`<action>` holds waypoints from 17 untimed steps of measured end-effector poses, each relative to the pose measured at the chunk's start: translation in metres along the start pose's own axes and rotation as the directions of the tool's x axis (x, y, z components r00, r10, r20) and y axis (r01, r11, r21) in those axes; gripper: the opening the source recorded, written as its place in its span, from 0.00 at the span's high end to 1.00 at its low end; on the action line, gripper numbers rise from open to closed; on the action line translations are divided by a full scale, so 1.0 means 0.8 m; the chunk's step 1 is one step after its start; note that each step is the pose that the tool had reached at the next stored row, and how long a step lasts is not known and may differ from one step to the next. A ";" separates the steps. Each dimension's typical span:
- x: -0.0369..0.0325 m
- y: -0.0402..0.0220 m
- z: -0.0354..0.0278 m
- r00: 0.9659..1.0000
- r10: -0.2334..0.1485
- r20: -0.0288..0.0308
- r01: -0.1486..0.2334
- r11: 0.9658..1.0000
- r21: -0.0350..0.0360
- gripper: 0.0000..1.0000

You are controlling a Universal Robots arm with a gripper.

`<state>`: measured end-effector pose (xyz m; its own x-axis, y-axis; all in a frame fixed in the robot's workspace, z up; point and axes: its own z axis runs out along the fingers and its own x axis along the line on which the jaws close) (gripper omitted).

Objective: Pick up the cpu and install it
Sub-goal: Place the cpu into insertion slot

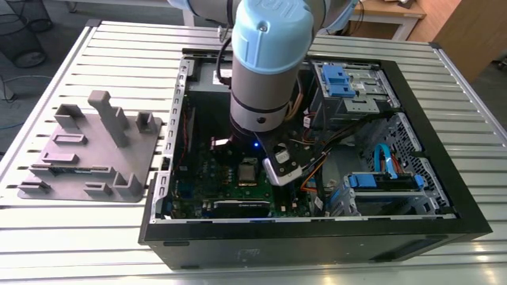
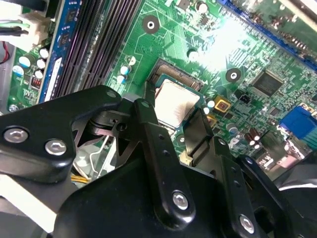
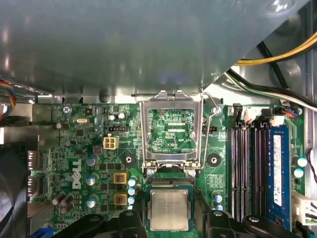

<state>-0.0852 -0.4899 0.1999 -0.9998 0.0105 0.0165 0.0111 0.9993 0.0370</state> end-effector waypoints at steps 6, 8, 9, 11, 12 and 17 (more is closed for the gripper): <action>-0.0027 -0.0022 0.0044 1.000 0.002 0.000 -0.002 1.000 0.000 0.53; -0.0040 -0.0023 0.0050 1.000 0.003 0.000 -0.003 1.000 0.000 0.53; -0.0040 -0.0023 0.0050 1.000 0.003 0.000 -0.003 1.000 0.000 0.53; -0.0040 -0.0026 0.0055 1.000 0.003 0.000 -0.003 1.000 0.000 0.53; -0.0041 -0.0027 0.0059 1.000 0.003 0.000 -0.003 1.000 0.000 0.53; -0.0042 -0.0033 0.0092 1.000 0.003 0.000 -0.003 1.000 0.000 0.53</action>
<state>-0.0820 -0.4923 0.1924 -0.9998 0.0132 0.0166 0.0138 0.9992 0.0367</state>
